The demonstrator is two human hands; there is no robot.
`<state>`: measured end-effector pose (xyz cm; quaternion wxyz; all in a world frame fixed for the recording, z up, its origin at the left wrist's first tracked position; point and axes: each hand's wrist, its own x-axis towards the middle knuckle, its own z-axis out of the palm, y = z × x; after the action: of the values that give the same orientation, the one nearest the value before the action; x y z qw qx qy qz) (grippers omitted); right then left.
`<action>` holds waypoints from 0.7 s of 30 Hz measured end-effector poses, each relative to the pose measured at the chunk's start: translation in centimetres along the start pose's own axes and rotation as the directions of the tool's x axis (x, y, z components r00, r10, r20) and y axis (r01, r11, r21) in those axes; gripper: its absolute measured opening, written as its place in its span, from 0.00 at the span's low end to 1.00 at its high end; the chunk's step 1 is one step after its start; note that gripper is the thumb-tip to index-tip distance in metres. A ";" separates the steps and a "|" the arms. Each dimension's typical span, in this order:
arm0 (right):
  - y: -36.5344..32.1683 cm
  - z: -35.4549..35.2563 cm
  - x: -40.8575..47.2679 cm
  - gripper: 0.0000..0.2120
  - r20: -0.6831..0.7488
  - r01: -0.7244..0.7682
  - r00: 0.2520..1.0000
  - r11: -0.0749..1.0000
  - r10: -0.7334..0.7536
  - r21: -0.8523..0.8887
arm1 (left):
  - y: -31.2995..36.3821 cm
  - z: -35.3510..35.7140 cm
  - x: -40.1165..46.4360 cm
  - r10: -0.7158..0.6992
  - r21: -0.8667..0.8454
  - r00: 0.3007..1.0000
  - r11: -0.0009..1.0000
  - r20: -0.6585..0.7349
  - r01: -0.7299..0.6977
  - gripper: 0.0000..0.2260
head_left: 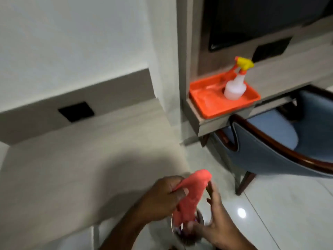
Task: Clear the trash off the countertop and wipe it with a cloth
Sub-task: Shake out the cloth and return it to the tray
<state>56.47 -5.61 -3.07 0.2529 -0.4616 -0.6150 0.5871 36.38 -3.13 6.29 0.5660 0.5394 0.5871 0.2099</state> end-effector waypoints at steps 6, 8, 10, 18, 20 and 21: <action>-6.4 -9.1 7.5 0.21 -0.040 0.042 0.999 0.939 -0.030 0.342 | 12.0 -6.8 7.0 0.184 0.006 0.966 0.982 0.180 -0.188 0.09; -7.6 -11.6 10.7 0.15 -0.144 0.074 0.989 0.916 -0.018 0.395 | 14.8 -8.5 11.9 0.197 0.134 0.977 0.969 0.086 -0.207 0.08; -8.1 -14.3 14.6 0.14 -0.259 0.117 0.966 0.885 0.005 0.451 | 17.2 -9.6 17.8 0.229 0.271 0.973 0.940 -0.043 -0.209 0.06; -6.4 -23.9 31.3 0.20 -0.515 0.003 0.853 0.986 0.086 0.169 | 20.0 -9.6 39.3 0.306 0.496 0.879 0.863 -0.367 -0.093 0.18; -5.6 -25.0 34.6 0.25 -0.528 -0.139 0.839 0.990 0.128 0.018 | 18.6 -9.5 43.0 0.301 0.570 0.876 0.821 -0.378 -0.036 0.22; -5.2 -25.3 36.1 0.27 -0.515 -0.185 0.846 0.982 0.137 -0.043 | 17.6 -9.5 44.4 0.303 0.636 0.878 0.772 -0.371 0.002 0.23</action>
<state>60.56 38.54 -1.83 0.3352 -0.6612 -0.5113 0.4347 44.72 44.81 4.49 0.1853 0.6769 0.6914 0.1715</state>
